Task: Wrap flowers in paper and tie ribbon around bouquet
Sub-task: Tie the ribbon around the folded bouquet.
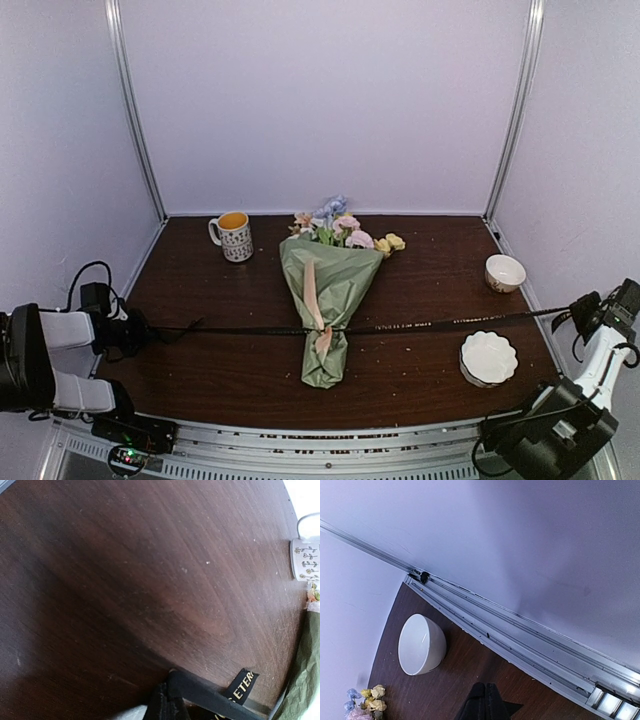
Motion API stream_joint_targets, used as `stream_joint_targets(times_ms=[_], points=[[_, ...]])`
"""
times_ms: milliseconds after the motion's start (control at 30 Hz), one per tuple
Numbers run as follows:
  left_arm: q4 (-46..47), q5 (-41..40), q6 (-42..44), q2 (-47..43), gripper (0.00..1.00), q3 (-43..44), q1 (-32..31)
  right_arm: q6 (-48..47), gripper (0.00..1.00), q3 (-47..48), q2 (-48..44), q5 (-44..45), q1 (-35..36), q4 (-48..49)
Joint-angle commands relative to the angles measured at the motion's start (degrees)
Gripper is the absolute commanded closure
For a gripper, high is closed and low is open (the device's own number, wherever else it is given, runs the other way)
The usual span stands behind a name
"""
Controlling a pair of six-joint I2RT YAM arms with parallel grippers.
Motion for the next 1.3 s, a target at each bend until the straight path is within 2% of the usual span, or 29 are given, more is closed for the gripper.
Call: stream_joint_targets(times_ms=[0,300,400,467,567,700,867,967,1100,1200,1267], points=[[6.86,-18.10,-1.72,-0.62,1.00,0.49,6.05,2.71,1.00,1.47,0.43,16.33,-4.66,13.18],[7.37,-17.47,-1.06,-1.16,1.00,0.54,6.05,2.50,1.00,1.54,1.19,16.16,-4.88,13.66],[9.42,-15.27,-0.05,-2.67,1.00,0.46,3.64,2.67,1.00,1.15,1.81,8.46,-3.27,16.17],[8.71,-17.82,0.24,-4.18,1.00,2.44,-5.04,1.85,1.00,2.14,2.00,8.85,4.37,15.68],[6.75,-24.26,0.81,-5.52,1.00,7.30,-20.17,-0.70,1.00,4.04,0.69,16.75,21.06,13.25],[5.60,-26.57,2.21,-8.78,1.00,12.75,-31.97,1.73,1.00,5.20,-0.62,18.76,38.19,13.02],[1.50,-28.88,13.64,-8.70,1.00,25.53,-49.61,2.17,1.00,7.74,1.79,24.52,63.73,15.25],[0.05,-28.07,22.25,-7.58,1.00,34.76,-59.18,-2.17,1.00,11.96,6.43,22.87,76.99,17.09],[-0.88,-27.73,33.31,-7.33,1.00,43.48,-71.55,-12.82,1.00,18.96,14.12,4.74,90.87,16.73],[-1.62,-25.29,38.58,-7.22,1.00,47.30,-76.59,-16.55,1.00,21.81,19.87,7.81,98.87,9.38],[-1.90,-23.31,39.59,-7.01,1.00,48.71,-78.42,-16.95,0.95,21.86,22.67,11.33,102.40,5.14]])
